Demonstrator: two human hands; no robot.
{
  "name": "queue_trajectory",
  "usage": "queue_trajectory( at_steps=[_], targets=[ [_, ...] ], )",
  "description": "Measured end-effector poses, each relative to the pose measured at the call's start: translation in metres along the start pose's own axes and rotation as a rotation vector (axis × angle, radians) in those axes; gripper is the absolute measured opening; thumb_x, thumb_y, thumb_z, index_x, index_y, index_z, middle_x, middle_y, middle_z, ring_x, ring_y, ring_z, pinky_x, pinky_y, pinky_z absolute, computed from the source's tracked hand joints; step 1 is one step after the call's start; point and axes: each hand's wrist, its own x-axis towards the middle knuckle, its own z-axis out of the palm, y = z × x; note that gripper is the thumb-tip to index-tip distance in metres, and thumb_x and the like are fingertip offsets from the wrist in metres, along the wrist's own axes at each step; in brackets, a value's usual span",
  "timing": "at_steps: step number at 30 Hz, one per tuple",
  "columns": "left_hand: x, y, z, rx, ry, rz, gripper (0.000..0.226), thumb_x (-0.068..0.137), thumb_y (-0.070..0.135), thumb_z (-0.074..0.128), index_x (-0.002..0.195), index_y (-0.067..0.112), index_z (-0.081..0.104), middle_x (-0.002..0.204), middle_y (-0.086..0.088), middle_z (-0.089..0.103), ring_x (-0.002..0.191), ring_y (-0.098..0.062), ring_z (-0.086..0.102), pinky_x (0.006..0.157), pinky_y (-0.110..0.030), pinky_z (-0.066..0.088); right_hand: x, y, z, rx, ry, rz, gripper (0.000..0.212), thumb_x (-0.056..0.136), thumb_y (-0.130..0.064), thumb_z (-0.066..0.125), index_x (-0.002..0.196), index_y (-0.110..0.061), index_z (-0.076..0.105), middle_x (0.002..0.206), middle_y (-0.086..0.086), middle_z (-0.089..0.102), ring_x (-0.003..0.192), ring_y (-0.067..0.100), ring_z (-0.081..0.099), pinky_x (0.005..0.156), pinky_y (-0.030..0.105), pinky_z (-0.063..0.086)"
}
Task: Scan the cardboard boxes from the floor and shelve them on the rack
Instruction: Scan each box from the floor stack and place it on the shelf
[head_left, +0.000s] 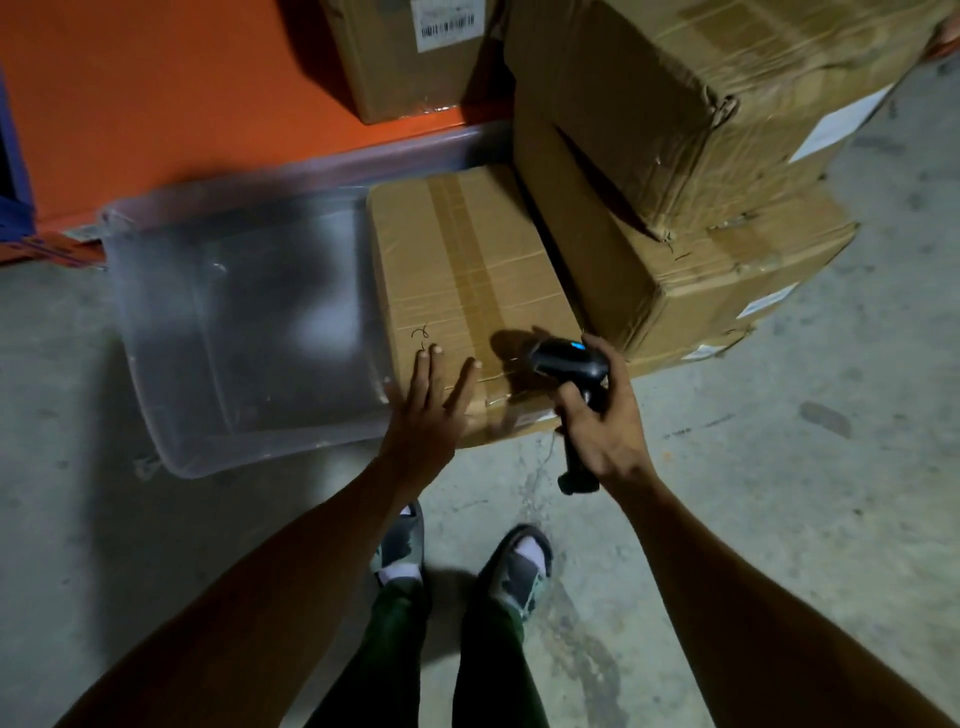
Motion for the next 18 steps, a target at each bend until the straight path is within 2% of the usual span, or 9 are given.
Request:
queue_trajectory(
  at_steps=[1, 2, 6, 9, 10, 13, 16, 18],
  targets=[
    [0.000, 0.000, 0.003, 0.008, 0.016, 0.031, 0.064, 0.101, 0.049, 0.041, 0.156, 0.017, 0.032, 0.155, -0.032, 0.032, 0.141, -0.048, 0.036, 0.101, -0.070, 0.038, -0.012, 0.006, -0.001, 0.025, 0.007, 0.010, 0.059, 0.100, -0.009, 0.061, 0.147, -0.041, 0.045, 0.129, -0.007, 0.060, 0.097, 0.019, 0.073, 0.082, 0.033, 0.064],
    [0.000, -0.002, 0.004, -0.007, 0.012, 0.044, 0.062, 0.102, 0.049, 0.038, 0.156, 0.019, 0.031, 0.155, -0.031, 0.030, 0.142, -0.048, 0.035, 0.099, -0.071, 0.039, -0.022, 0.013, 0.000, 0.047, 0.020, 0.014, 0.058, 0.100, -0.008, 0.061, 0.145, -0.043, 0.046, 0.128, -0.005, 0.061, 0.090, 0.022, 0.075, 0.075, 0.035, 0.065],
    [0.008, -0.011, 0.013, -0.110, -0.043, 0.053, 0.065, 0.099, 0.053, 0.031, 0.157, 0.025, 0.027, 0.160, -0.025, 0.027, 0.146, -0.046, 0.028, 0.094, -0.075, 0.043, -0.051, 0.043, 0.003, 0.045, 0.096, 0.027, 0.063, 0.097, -0.006, 0.063, 0.140, -0.050, 0.049, 0.113, -0.005, 0.068, 0.074, 0.016, 0.074, 0.060, 0.028, 0.061],
    [0.020, -0.023, 0.008, -0.132, -0.074, 0.039, 0.070, 0.096, 0.056, 0.028, 0.155, 0.039, -0.004, 0.168, -0.011, 0.004, 0.153, -0.037, 0.005, 0.107, -0.072, 0.032, -0.063, 0.054, 0.007, 0.083, 0.129, 0.000, 0.065, 0.094, -0.006, 0.067, 0.139, -0.050, 0.051, 0.110, -0.005, 0.072, 0.076, 0.010, 0.072, 0.063, 0.022, 0.058],
    [0.023, -0.026, 0.003, -0.131, -0.035, 0.024, 0.069, 0.099, 0.051, 0.035, 0.155, 0.042, -0.005, 0.168, -0.008, 0.004, 0.154, -0.035, 0.006, 0.108, -0.070, 0.034, -0.064, 0.053, 0.008, 0.095, 0.141, -0.020, 0.065, 0.093, -0.007, 0.069, 0.138, -0.051, 0.051, 0.110, -0.011, 0.073, 0.082, 0.006, 0.073, 0.067, 0.019, 0.057],
    [0.035, -0.031, -0.028, -0.093, 0.157, -0.017, 0.074, 0.098, 0.022, 0.059, 0.156, 0.041, 0.018, 0.166, -0.009, 0.019, 0.149, -0.037, 0.027, 0.100, -0.066, 0.043, -0.062, 0.035, 0.011, 0.116, 0.160, -0.058, 0.062, 0.092, -0.021, 0.076, 0.139, -0.052, 0.050, 0.111, -0.042, 0.065, 0.103, -0.006, 0.069, 0.082, 0.014, 0.057],
    [0.052, -0.034, -0.060, -0.109, 0.323, -0.076, 0.093, 0.079, -0.009, 0.057, 0.153, 0.040, 0.031, 0.164, -0.015, 0.021, 0.146, -0.041, 0.029, 0.101, -0.070, 0.035, -0.051, 0.012, 0.013, 0.158, 0.190, -0.094, 0.061, 0.093, -0.036, 0.078, 0.143, -0.051, 0.047, 0.111, -0.050, 0.060, 0.109, -0.018, 0.062, 0.087, 0.007, 0.052],
    [0.065, -0.036, -0.076, -0.120, 0.352, -0.088, 0.095, 0.074, -0.008, 0.061, 0.152, 0.038, 0.034, 0.163, -0.017, 0.021, 0.147, -0.039, 0.024, 0.104, -0.074, 0.027, -0.043, -0.001, 0.016, 0.177, 0.194, -0.126, 0.066, 0.093, -0.039, 0.077, 0.149, -0.046, 0.043, 0.113, -0.049, 0.059, 0.110, -0.019, 0.060, 0.087, 0.002, 0.049]
  ],
)
